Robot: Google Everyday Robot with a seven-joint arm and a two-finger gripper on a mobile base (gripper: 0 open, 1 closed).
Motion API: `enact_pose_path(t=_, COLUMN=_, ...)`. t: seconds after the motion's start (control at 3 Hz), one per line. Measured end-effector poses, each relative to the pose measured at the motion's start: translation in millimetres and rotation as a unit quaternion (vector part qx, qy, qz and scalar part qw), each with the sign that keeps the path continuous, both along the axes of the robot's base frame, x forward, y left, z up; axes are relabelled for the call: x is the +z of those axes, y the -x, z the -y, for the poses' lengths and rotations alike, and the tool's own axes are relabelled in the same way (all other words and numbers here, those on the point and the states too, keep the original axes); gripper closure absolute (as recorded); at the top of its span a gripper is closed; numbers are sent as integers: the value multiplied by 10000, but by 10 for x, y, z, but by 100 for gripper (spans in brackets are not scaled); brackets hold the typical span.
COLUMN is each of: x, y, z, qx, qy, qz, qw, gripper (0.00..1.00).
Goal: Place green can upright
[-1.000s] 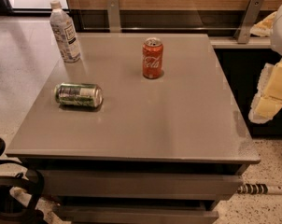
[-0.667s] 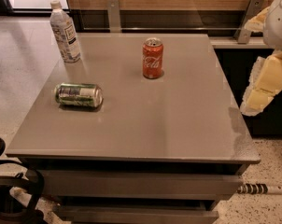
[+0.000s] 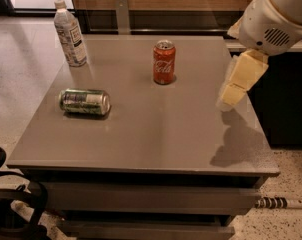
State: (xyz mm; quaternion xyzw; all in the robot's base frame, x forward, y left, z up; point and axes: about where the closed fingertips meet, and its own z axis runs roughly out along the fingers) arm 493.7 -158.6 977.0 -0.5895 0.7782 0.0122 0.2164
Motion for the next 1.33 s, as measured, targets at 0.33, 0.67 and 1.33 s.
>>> enact_pose_path(t=0.33, x=-149, y=-123, z=-418, qx=349, qy=-70, qz=-165, qw=9992, gripper=0)
enact_pose_path(t=0.67, x=-242, y=-167, z=-835, qx=788, qy=24, qz=-279, qw=9965, gripper=0)
enact_pose_path(t=1.33, x=-361, y=-335, z=-1716, qx=1553, qy=470, qz=-608, qw=9849, gripper=0)
